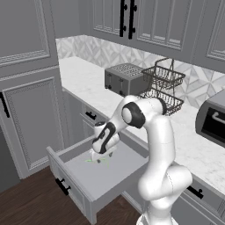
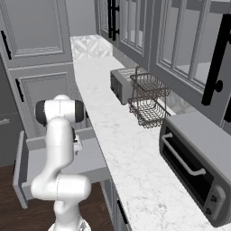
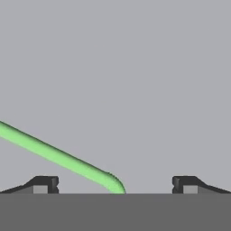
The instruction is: Take a straw from the drawer in front and place it inside the glass cup on the dining counter.
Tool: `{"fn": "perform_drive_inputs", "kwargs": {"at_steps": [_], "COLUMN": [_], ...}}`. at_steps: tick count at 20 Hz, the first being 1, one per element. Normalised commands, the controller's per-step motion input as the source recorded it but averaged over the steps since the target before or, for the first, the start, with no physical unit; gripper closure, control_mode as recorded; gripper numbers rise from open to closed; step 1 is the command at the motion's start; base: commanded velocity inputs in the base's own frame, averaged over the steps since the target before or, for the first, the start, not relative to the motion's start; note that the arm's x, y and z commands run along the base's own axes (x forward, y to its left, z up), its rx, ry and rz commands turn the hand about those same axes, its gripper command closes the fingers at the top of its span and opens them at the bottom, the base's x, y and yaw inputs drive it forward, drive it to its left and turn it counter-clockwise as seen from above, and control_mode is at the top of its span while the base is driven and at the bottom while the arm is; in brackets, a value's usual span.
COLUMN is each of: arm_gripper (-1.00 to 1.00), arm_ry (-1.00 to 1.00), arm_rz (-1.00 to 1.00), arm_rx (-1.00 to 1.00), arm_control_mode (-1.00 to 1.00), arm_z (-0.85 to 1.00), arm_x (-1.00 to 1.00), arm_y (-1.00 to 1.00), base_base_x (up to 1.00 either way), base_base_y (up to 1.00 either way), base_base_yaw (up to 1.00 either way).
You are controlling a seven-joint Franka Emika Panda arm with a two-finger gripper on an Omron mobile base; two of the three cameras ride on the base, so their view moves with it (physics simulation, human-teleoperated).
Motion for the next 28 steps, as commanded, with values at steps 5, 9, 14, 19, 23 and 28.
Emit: {"fn": "perform_drive_inputs", "kwargs": {"at_steps": [5,9,14,19,23,28], "arm_gripper": [-1.00,-1.00,1.00,1.00,1.00,1.00], "arm_ry": [0.00,0.00,0.05,0.07,0.09,0.03], "arm_rz": [0.03,0.06,0.06,0.04,0.03,0.00], "arm_rx": [0.00,0.00,0.00,0.01,0.01,0.00], "arm_control_mode": [-1.00,-1.00,-1.00,-1.00,-1.00,-1.00], "arm_z": [-0.19,-0.31,-0.53,-0.53,-0.52,-0.33], "arm_x": [-0.02,0.00,-0.01,-0.15,-0.26,-0.44], "arm_y": [0.00,0.00,0.00,-0.01,0.00,0.00], "base_base_x": [0.00,0.00,0.00,0.00,0.00,0.00], "base_base_y": [0.00,0.00,0.00,0.00,0.00,0.00], "base_base_yaw": [0.00,0.00,0.00,0.00,0.00,0.00]}}
